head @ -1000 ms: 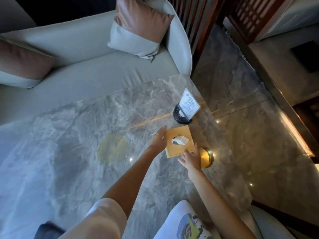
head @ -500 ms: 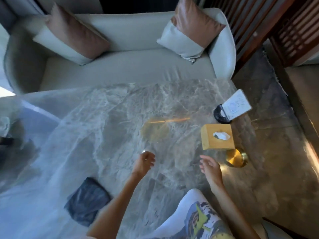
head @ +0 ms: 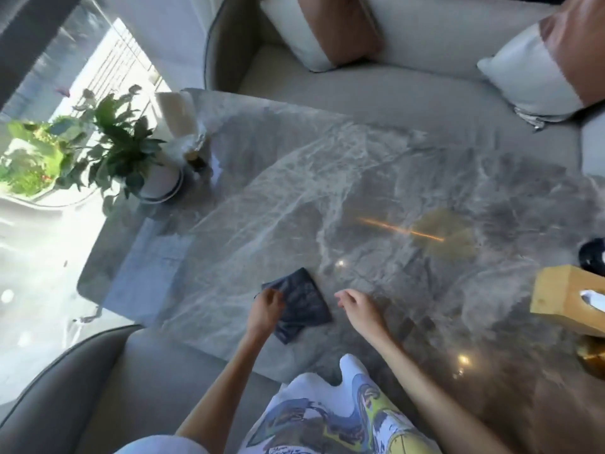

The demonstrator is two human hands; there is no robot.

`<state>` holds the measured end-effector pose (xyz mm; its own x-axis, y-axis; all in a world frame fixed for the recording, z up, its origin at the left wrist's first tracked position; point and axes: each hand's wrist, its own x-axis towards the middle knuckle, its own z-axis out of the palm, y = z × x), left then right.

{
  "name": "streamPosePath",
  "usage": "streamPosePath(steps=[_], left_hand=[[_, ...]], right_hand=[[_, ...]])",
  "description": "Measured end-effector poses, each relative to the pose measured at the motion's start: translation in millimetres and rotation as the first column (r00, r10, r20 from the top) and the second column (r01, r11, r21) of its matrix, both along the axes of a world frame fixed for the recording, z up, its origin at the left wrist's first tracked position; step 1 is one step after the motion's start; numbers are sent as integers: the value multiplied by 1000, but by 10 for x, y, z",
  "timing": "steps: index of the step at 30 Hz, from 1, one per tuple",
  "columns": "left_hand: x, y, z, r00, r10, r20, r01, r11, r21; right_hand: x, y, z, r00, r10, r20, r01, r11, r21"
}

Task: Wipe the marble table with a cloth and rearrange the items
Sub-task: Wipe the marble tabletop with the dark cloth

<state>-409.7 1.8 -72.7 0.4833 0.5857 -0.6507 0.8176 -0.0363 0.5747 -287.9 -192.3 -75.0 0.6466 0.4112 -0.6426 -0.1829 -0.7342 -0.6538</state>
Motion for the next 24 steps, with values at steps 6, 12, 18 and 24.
streamPosePath(steps=[6,12,18,24], left_hand=[[-411,167,-122,973,174,-151,-178,984,-14],[-537,70,-392,941,237,-240,-295,924,-244],[-427,-91,-449,874,460,-156,-483,785,-389],[-407,-125,-512,843,512,-163,-524,716,-461]], right_hand=[[-392,382,-218,998,-12,56,18,994,-106],[-463,453,-322,992,-121,37,127,963,-238],[-456,514,-429,949,-303,-85,275,930,-244],[-474,404,-434,900,-420,-120,406,906,-123]])
